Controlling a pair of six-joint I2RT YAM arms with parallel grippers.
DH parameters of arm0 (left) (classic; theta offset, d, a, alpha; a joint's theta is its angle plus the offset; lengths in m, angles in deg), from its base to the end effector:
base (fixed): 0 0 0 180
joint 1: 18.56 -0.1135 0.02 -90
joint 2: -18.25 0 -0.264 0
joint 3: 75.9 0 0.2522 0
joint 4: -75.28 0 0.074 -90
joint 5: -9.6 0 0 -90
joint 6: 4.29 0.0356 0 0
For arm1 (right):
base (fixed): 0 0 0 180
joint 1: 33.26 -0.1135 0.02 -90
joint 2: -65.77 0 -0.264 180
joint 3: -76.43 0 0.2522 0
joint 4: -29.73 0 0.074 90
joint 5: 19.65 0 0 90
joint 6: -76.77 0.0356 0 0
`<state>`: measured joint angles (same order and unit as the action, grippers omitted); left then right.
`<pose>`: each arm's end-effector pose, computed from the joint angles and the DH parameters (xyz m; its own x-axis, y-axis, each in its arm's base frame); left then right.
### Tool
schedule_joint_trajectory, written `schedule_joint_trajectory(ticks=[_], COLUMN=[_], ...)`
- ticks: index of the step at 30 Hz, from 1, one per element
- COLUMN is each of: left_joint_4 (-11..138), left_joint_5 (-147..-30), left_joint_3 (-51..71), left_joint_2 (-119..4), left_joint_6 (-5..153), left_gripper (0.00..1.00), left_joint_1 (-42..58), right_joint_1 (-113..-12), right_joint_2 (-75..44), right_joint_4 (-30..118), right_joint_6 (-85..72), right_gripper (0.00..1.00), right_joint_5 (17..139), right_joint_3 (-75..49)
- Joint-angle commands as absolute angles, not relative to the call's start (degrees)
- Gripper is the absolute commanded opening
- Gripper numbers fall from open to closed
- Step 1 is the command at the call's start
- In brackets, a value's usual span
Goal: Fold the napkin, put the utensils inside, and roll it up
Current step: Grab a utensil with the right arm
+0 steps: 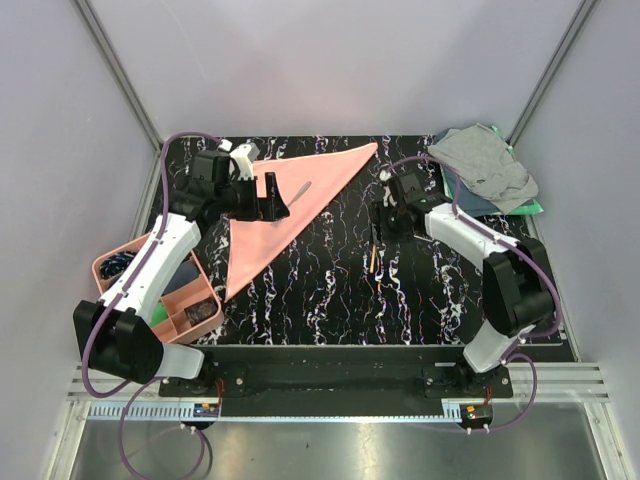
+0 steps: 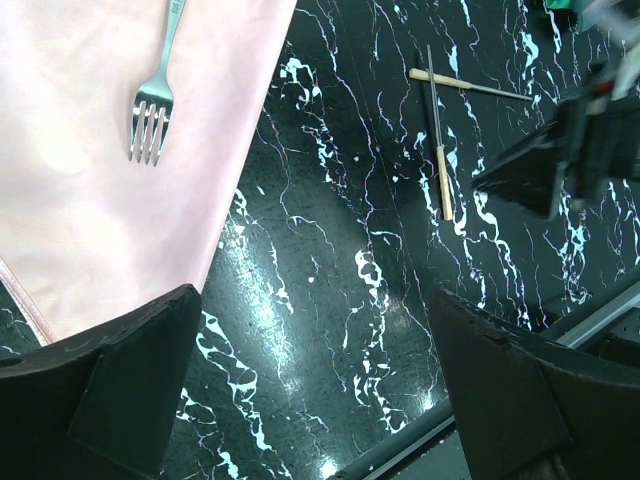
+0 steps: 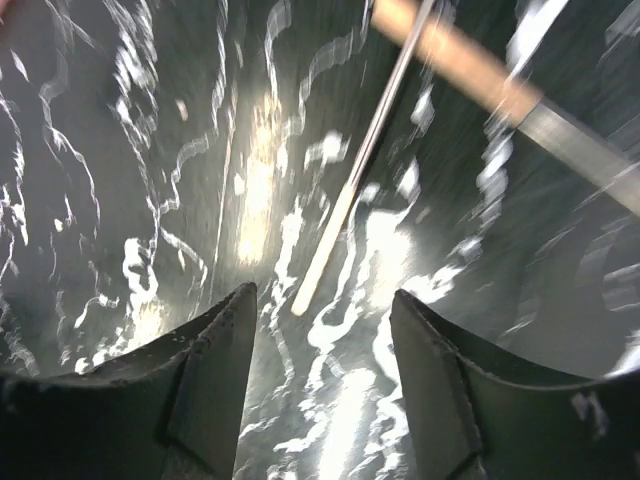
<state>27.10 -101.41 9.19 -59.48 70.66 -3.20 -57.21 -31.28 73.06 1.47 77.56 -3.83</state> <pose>0.2812 -0.0905 0.3337 -0.7409 -0.0479 -0.6700 0.3278 0.8449 -0.4228 0.3165 0.1455 0.2079 -0.8832 -0.1168 -0.4543 -0.2437 0.9418 0.2317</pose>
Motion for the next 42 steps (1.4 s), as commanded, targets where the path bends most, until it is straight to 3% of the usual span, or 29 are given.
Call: schedule_joint_trajectory(ticks=[1,9,28,35,36,39,42], left_joint_4=[28.5,28.5,27.8,27.8,27.8,27.8,27.9], left_joint_5=[-101.2,-100.5,-99.7,-99.8,-99.9,-100.1,-100.4], left_joint_3=[11.7,11.7,12.0,12.0,12.0,12.0,12.0], left_joint_2=[-59.5,-59.1,-59.6,-59.4,-59.3,-59.2,-59.2], left_joint_6=[70.9,71.9,72.5,72.4,72.4,72.3,72.1], left_gripper=[0.99,0.99,0.99,0.99,0.99,0.99,0.99], left_joint_1=[-2.9,-2.9,-3.1,-3.0,-3.1,-3.0,-3.0], right_joint_1=[-57.2,-55.9,-53.4,-53.3,-53.3,-53.3,-53.3], right_joint_2=[-29.5,-40.9,-52.8,-54.9,-54.7,-53.2,-51.4], right_joint_4=[73.4,73.1,71.6,71.9,71.9,72.3,74.5], right_joint_6=[-11.6,-32.2,-40.3,-37.2,-36.5,-33.7,-30.4], right_gripper=[0.65,0.61,0.51,0.33,0.16,0.01,0.00], right_joint_5=[67.8,65.4,75.9,74.1,73.8,72.3,71.5], right_joint_3=[-10.0,-17.0,-22.9,-23.6,-23.3,-21.2,-19.5])
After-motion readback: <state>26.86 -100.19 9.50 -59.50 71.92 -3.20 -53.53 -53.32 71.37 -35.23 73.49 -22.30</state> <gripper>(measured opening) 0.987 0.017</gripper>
